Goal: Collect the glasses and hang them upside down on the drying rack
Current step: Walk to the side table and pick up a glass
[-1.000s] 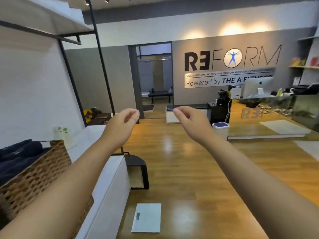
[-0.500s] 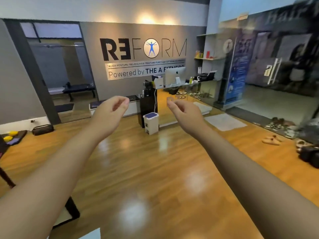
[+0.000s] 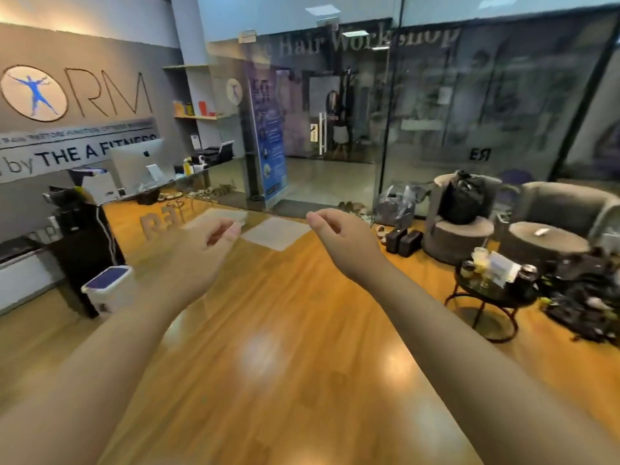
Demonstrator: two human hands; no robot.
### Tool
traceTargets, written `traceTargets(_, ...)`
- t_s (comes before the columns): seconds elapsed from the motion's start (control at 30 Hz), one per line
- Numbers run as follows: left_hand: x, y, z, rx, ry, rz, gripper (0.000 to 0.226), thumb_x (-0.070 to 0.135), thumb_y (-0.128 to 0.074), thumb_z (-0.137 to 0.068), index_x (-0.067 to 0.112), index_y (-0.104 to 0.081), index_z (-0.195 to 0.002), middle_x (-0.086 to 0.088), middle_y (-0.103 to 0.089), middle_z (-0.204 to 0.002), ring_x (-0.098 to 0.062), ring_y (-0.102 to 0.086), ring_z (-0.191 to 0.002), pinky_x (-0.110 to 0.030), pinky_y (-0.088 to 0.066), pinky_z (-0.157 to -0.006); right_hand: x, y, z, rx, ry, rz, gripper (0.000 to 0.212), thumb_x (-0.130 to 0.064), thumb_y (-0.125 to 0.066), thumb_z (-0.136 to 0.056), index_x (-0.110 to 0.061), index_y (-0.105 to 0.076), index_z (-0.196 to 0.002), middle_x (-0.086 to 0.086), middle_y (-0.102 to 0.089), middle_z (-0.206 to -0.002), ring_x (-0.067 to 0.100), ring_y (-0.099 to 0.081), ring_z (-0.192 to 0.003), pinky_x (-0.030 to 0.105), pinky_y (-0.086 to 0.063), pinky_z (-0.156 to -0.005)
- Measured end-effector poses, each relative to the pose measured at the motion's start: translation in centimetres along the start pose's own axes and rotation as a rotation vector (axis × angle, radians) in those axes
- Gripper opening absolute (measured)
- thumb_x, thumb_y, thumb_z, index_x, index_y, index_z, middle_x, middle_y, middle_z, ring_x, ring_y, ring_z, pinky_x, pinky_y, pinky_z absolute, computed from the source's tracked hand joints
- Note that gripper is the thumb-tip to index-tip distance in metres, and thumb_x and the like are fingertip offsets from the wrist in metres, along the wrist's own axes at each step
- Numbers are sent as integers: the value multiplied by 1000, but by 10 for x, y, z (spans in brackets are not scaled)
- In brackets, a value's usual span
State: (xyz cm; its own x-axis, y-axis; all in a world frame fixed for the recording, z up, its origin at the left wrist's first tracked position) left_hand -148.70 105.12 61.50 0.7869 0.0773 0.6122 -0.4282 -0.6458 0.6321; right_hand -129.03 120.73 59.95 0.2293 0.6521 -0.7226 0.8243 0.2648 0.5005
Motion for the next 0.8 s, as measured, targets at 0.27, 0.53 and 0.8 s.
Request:
traceTargets(0.27,-7,-127,-120,-177,-104,139,32,35,-49,-107,20,-66,-129,5,-68,-113,-12,-60,-104,-21,-43,-78,96,49,-61,221,-156,137,39,-57,-46,-103,-30,-74,-109,-14,-73,-93,0,-65,-87,35,-56,-78)
traceTargets(0.53,12,-266,-271,-302,-180,198,35,40,-47,-106,23,-63,-132,10,-65,-115,-7,-58,-103,-14,-39,-74,216,114,-159,328,-277,205,39,-53,-46,-105,-26,-72,-117,-15,-71,-97,1,-62,-95,29,-53,-78)
traceTargets(0.8,62,-395,-416,-401,-307,333,37,45,-44,-107,26,-62,-132,12,-65,-116,-6,-58,-106,-15,-41,-75,323,171,-263,401,-363,294,43,-60,-45,-101,-31,-72,-118,-12,-72,-103,7,-63,-104,32,-54,-83)
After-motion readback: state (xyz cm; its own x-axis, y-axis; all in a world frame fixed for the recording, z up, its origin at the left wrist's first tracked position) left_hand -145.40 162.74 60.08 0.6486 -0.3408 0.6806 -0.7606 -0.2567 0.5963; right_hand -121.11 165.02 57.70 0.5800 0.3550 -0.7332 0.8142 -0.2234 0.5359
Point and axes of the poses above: each hand's wrist, its own z-axis away from the middle knuckle, its own y-axis out of the back of the hand, x = y × z, the point moved 3 cm from there along -z, towards the middle knuckle
